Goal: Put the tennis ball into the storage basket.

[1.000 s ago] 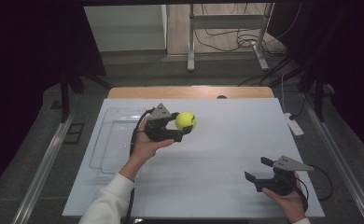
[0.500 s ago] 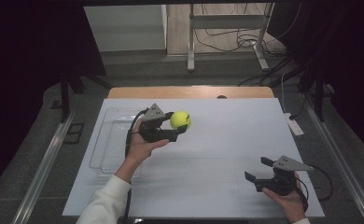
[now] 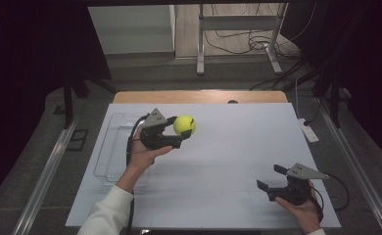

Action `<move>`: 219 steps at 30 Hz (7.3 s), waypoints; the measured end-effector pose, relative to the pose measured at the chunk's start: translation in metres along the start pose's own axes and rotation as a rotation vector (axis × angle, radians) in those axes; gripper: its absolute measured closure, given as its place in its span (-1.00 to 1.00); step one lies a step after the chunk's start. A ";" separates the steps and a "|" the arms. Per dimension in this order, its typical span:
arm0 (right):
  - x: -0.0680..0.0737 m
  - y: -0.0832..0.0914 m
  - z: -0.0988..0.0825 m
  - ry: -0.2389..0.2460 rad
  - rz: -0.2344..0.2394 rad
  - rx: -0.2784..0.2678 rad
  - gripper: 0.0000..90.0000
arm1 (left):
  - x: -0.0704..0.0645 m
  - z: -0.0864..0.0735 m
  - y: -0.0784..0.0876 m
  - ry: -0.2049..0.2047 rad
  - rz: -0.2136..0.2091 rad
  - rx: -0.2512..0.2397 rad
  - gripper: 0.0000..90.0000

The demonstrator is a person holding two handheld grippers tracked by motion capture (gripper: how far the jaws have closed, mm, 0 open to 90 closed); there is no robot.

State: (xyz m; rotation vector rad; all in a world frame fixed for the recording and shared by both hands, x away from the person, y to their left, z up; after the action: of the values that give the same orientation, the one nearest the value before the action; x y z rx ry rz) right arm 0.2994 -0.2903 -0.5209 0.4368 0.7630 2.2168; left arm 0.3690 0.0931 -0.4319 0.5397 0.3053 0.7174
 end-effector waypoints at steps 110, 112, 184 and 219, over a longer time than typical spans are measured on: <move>0.002 -0.003 0.003 0.005 -0.007 0.004 -0.80 | 0.117 -0.048 0.067 0.211 0.321 0.077 -0.39; 0.001 -0.003 0.003 0.005 -0.007 0.005 -0.80 | 0.119 -0.048 0.067 0.214 0.327 0.082 -0.39; 0.001 -0.004 0.002 0.004 -0.008 0.012 -0.80 | 0.178 -0.092 0.030 0.352 0.429 0.460 -0.39; 0.001 -0.003 0.003 0.002 -0.005 0.006 -0.80 | 0.171 -0.091 0.021 0.365 0.425 0.524 -0.38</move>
State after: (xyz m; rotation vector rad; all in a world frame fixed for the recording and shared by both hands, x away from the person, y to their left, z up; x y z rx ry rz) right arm 0.3019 -0.2867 -0.5211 0.4356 0.7712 2.2111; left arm 0.4403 0.2571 -0.5092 0.9893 0.7441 1.1617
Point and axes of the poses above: each handheld gripper's, and its own axes: y roughly backward along the jaws, z roughly out of its top, x roughly to its left, the point moved 4 cm from there along -y, roughly forward along the jaws, and after that the axes turned 11 degrees about x, right-handed, at the moved point
